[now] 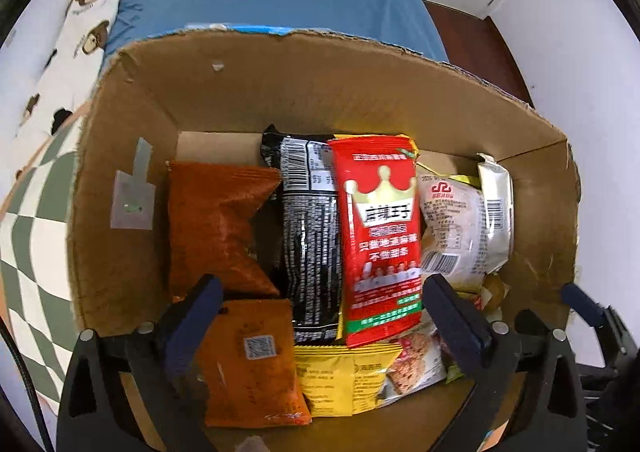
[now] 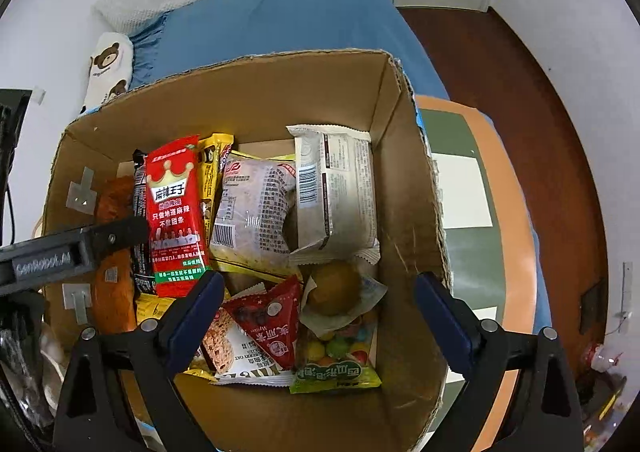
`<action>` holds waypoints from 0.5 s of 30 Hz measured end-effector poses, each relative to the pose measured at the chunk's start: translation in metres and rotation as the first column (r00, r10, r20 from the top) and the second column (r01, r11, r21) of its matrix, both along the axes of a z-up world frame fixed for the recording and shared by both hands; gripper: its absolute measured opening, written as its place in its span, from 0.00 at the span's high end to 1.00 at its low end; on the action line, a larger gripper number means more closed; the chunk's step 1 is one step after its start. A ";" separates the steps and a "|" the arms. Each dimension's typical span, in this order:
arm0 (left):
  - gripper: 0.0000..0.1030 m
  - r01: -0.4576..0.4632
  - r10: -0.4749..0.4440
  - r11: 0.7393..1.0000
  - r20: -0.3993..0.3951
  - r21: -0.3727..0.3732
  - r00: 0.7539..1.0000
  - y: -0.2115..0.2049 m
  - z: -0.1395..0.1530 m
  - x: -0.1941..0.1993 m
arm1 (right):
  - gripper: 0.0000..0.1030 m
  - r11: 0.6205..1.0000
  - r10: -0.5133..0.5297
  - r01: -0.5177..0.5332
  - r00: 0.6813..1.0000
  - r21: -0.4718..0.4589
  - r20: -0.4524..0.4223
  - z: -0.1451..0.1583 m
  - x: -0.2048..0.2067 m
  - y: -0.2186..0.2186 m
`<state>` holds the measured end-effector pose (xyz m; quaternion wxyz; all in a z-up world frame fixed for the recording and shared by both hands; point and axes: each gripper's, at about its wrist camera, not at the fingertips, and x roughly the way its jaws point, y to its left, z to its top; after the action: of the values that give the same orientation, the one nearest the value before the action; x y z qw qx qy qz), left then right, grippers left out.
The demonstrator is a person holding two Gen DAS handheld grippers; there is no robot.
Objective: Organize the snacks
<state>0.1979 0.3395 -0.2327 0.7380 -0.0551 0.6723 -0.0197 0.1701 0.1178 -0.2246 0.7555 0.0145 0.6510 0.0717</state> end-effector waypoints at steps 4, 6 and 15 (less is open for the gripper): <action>0.00 0.000 0.000 1.000 0.017 -0.009 1.000 -0.002 0.005 -0.015 | 0.05 1.000 -0.005 0.005 1.000 -0.005 0.008 0.005 -0.006 0.002; 0.00 0.005 -0.005 1.000 0.044 -0.001 0.999 -0.003 0.014 -0.027 | 0.05 1.000 -0.003 0.003 1.000 -0.008 0.015 0.008 -0.009 0.002; 0.00 -0.006 -0.003 0.999 0.178 0.047 0.984 0.001 0.058 -0.070 | 0.05 1.000 0.005 -0.004 0.994 -0.007 0.105 0.041 -0.036 0.005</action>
<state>0.1281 0.3406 -0.1746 0.7963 -0.0363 0.6038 -0.0083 0.1337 0.1232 -0.1841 0.7885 0.0070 0.6107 0.0718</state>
